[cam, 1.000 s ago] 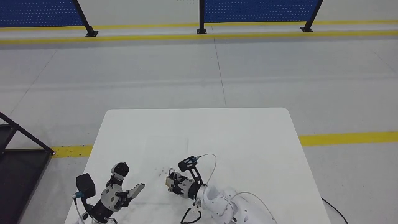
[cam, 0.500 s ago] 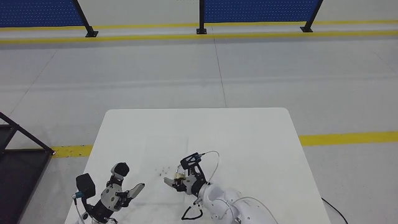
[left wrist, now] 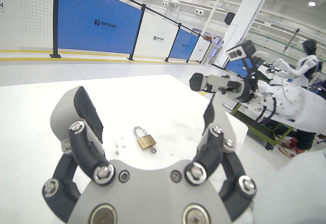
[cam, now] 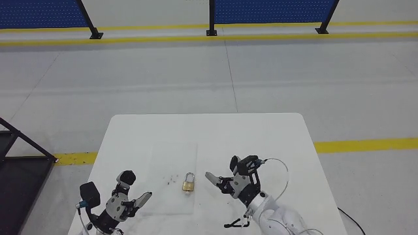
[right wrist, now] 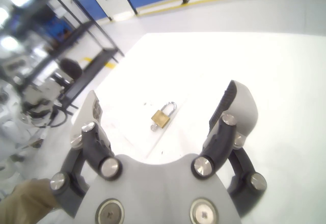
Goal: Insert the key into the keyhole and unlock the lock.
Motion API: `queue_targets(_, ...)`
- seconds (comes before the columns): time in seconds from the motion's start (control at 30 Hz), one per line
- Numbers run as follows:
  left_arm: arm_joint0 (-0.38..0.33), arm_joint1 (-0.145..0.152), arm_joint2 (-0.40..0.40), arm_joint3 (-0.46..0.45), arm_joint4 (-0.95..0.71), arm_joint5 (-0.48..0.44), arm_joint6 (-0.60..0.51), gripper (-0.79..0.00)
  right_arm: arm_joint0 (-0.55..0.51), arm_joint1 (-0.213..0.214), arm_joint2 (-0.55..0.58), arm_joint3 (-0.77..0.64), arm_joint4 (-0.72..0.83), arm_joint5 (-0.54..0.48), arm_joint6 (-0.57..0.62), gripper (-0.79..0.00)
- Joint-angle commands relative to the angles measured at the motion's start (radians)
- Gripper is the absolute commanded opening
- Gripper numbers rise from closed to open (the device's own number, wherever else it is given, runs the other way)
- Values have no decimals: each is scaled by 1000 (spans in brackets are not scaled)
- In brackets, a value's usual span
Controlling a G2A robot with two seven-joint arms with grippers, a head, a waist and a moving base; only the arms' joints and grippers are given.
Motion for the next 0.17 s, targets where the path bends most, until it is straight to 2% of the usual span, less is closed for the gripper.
queue_targets(0.0,0,0,0,0,0,0,0,0,0,0,0,0,0,0,0,-1)
queue_targets(0.13,0,0,0,0,0,0,0,0,3,-1,-8,7,-2,4,3,-1)
